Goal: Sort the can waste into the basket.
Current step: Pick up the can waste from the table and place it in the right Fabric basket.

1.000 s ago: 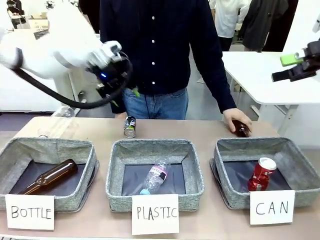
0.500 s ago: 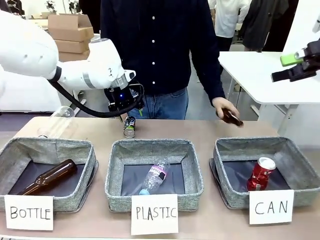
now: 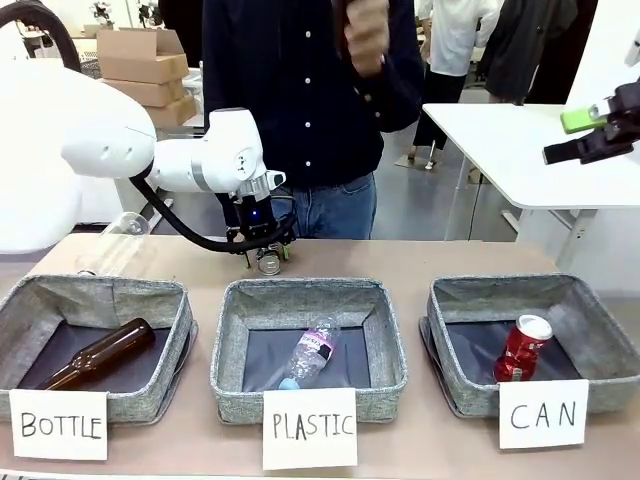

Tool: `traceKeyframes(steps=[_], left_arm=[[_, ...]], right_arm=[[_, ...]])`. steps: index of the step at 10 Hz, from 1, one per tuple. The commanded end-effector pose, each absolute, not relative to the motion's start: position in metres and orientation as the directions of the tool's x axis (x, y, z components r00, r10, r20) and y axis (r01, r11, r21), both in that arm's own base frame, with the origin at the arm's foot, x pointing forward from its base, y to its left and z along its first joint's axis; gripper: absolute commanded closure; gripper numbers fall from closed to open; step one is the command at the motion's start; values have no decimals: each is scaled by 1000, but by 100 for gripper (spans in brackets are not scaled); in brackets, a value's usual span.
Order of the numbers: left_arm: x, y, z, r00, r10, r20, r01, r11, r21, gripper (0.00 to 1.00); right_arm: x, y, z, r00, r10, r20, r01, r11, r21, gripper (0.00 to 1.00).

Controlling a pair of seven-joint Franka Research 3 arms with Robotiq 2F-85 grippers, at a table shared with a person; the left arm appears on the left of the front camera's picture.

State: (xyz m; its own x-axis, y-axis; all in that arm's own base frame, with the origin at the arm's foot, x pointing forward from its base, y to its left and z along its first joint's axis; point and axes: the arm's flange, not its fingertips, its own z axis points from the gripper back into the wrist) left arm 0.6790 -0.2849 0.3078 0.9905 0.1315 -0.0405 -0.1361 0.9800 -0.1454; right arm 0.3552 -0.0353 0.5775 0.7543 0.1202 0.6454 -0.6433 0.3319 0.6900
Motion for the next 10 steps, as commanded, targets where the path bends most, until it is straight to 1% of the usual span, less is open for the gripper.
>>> traceKeyframes(steps=[1, 2, 3, 4, 5, 6, 8, 10], left_arm=[[692, -287, 321, 991, 133, -1, -133, 987, -96, 0], [691, -287, 320, 990, 142, 15, -139, 985, -97, 60], [691, -287, 320, 989, 149, 16, -146, 984, -104, 60], [690, -286, 321, 989, 145, 20, -141, 983, -113, 100], [690, -286, 322, 989, 143, 23, -140, 984, -112, 62], [689, -285, 322, 989, 143, 27, -139, 984, -108, 100], [687, -284, 324, 990, 137, 33, -133, 984, -119, 100], [683, -279, 332, 990, 134, 46, -125, 979, -159, 100]], right_arm=[[356, -36, 582, 757, 124, 641, -640, 333, 692, 0], [356, -36, 582, 757, 124, 641, -640, 333, 692, 0], [356, -36, 582, 757, 124, 641, -640, 333, 692, 0], [356, -36, 582, 757, 124, 641, -640, 333, 692, 0], [356, -36, 582, 757, 124, 641, -640, 333, 692, 0], [356, -36, 582, 757, 124, 641, -640, 333, 692, 0], [356, -36, 582, 757, 124, 641, -640, 333, 692, 0], [356, -36, 582, 757, 124, 641, -640, 333, 692, 0]])
